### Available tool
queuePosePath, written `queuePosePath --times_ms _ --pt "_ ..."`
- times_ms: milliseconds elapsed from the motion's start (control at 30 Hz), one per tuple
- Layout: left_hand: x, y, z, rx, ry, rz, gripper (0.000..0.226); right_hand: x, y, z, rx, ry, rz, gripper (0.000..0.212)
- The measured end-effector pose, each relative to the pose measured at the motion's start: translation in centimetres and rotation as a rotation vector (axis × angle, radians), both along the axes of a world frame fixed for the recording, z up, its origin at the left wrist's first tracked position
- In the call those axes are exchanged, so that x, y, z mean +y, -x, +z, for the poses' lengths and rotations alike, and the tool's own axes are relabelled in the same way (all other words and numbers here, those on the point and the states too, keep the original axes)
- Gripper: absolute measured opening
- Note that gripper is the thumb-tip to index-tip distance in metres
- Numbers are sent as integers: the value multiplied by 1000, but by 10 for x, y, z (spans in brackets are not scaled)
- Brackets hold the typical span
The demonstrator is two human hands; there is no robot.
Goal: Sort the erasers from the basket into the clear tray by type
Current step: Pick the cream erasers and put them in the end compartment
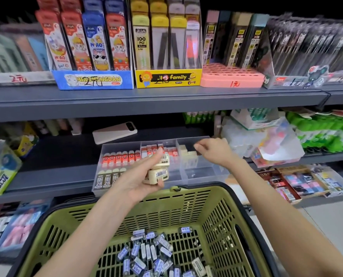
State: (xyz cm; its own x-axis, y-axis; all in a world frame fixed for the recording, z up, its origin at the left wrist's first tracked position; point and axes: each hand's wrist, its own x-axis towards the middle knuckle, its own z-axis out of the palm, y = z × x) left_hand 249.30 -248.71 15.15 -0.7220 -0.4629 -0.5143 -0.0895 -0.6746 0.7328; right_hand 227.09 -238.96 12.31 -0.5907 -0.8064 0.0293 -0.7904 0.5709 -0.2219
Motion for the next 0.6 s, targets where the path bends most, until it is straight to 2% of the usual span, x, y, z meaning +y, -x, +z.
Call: queuePosePath --times_ms 67,133,200,300,400,500,533,600 --pt "2 3 -2 -2 8 -2 61 3 -21 12 38 221 4 33" --pt "4 5 -3 -2 24 1 62 7 -51 26 -125 446 101 37" --pt "6 8 -4 -4 46 14 59 9 -83 37 -189 486 144 41" --pt "10 10 -6 -30 129 41 57 11 -110 45 -251 421 95 37" --pt "13 10 -6 -32 212 46 60 12 -117 48 -487 470 72 26" --pt "14 9 -1 -50 201 33 53 11 -105 47 -750 655 16 13" --pt "13 8 0 -59 176 32 47 11 -93 47 -772 738 -35 10" --pt "10 5 2 -42 100 43 34 9 -61 45 -666 815 -165 7"
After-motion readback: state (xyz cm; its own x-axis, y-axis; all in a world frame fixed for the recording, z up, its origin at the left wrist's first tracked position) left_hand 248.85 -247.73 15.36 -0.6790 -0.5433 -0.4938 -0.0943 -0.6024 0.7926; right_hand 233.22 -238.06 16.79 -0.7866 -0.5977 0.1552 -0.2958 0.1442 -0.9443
